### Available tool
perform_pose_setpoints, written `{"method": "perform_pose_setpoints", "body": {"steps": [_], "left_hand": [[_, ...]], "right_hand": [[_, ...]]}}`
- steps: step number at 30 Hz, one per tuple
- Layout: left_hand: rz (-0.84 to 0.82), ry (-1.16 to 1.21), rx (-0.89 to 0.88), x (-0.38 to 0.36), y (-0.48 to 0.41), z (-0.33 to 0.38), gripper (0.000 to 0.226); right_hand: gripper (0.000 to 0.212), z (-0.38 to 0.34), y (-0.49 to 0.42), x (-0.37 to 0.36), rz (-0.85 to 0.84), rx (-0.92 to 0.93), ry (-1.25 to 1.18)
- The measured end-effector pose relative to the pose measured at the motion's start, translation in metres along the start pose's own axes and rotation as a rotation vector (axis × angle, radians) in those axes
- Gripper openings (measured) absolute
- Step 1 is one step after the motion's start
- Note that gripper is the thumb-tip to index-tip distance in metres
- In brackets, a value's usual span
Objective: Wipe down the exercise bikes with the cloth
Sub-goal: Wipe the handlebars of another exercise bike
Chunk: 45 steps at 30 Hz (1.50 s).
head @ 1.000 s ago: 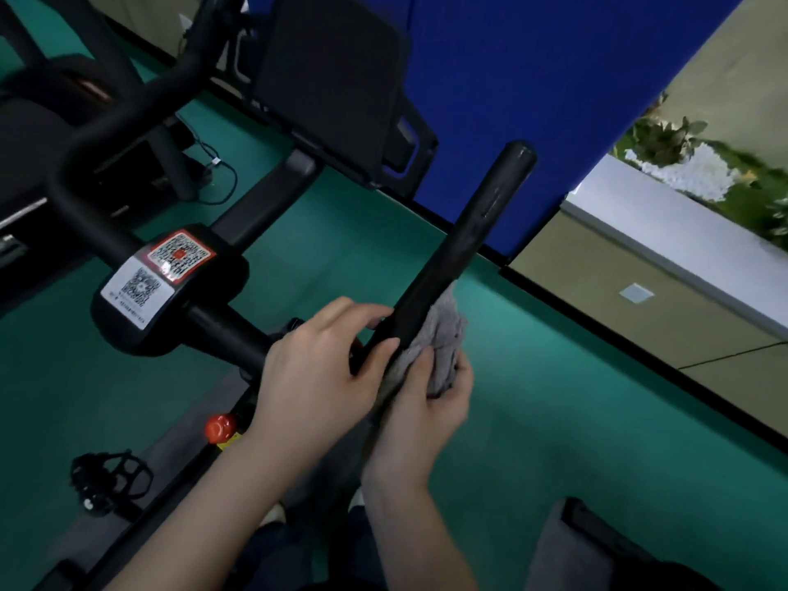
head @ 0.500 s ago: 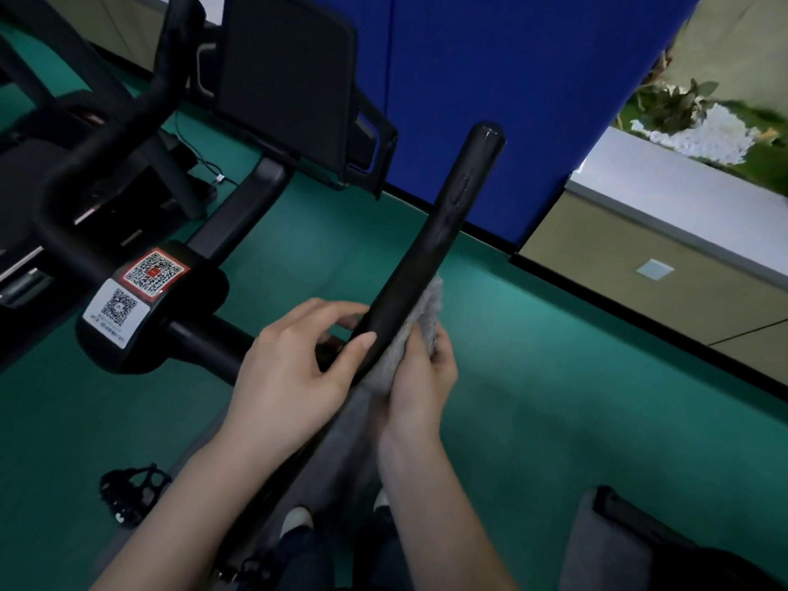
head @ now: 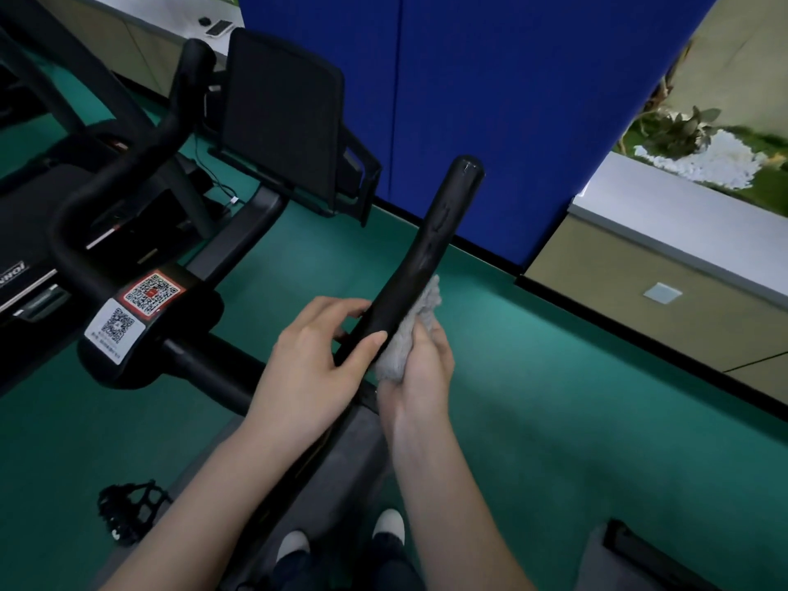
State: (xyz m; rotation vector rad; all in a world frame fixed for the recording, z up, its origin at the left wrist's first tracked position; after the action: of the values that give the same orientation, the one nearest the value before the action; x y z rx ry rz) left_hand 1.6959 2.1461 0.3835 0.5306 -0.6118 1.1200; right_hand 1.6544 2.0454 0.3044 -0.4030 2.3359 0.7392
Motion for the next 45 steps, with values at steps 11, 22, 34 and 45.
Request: {"method": "perform_pose_setpoints", "body": {"steps": [11, 22, 34, 45], "left_hand": [[-0.013, 0.052, 0.073, 0.000, -0.006, -0.001, 0.030], [-0.016, 0.089, 0.068, -0.001, -0.009, -0.003, 0.033], [-0.165, 0.131, -0.020, -0.005, -0.023, 0.002, 0.038], [-0.257, 0.198, -0.092, -0.021, -0.061, 0.033, 0.045]], "right_hand": [[0.018, -0.047, 0.015, -0.003, -0.075, 0.680, 0.497], [0.024, -0.068, 0.020, -0.031, -0.380, 1.227, 0.894], [0.019, -0.088, 0.001, -0.055, -0.212, 1.291, 0.946], [0.015, -0.084, -0.041, -0.050, 0.128, 0.695, 0.365]]}}
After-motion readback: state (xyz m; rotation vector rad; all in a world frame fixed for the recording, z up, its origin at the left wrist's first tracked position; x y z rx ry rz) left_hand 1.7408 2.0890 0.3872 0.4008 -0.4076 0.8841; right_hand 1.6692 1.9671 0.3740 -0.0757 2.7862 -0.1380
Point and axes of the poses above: each hand's wrist, its own y-axis away from the middle knuckle, its own x-axis out of the back of the hand, z = x × y, the point moved 7 cm from there along -y, towards the middle knuckle, and after that the axes turned 14 degrees about x, right-handed, at the moved point
